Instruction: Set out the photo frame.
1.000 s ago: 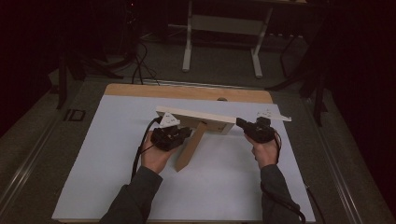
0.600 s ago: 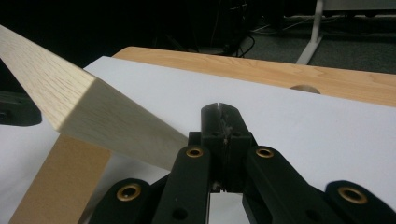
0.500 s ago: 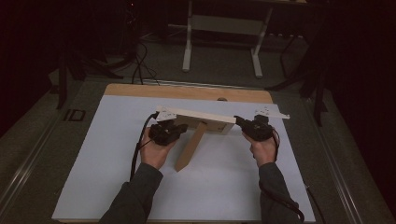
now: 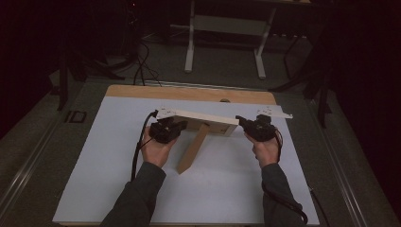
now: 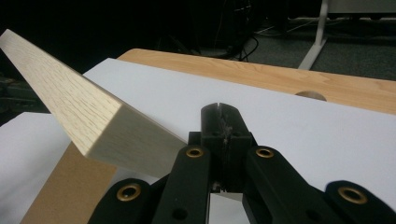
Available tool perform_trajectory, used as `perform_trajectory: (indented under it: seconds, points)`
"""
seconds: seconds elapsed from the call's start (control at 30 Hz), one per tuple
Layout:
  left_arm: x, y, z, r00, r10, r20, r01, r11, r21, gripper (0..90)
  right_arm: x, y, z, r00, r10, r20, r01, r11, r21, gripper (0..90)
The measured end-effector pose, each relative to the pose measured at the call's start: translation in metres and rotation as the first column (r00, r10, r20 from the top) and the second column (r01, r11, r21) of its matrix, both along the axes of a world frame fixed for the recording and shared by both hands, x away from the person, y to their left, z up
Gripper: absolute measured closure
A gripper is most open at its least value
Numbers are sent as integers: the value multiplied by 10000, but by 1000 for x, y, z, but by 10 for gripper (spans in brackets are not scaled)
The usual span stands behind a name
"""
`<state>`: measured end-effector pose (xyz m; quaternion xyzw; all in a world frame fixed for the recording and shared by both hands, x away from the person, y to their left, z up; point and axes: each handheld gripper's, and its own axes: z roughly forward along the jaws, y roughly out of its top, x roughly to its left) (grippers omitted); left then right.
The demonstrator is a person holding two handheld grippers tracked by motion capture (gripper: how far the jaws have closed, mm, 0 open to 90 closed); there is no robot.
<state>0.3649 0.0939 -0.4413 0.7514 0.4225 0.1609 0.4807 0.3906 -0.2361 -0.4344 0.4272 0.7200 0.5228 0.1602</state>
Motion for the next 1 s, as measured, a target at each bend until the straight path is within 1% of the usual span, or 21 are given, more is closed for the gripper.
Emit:
perform_trajectory:
  seconds: [0.2, 0.3, 0.53, 1.0]
  points:
    - [2, 0, 2, 9998, 175, 59, -174, 9997, -177, 900, 2, 0, 3, 9999, 117, -46, -116, 9998, 144, 898]
    - [2, -2, 3, 9998, 161, 67, -160, 9998, -113, 900, 3, 1, 4, 9998, 150, -89, -148, 9996, 240, 898]
    - [2, -4, 2, 9999, 129, 73, -128, 9999, -103, 900, 5, 2, 3, 9995, 251, -174, -246, 9993, 290, 898]
    - [3, -10, 4, 10000, 42, 77, -42, 10000, 80, 900, 4, 1, 4, 9993, 338, -132, -335, 9992, 199, 899]
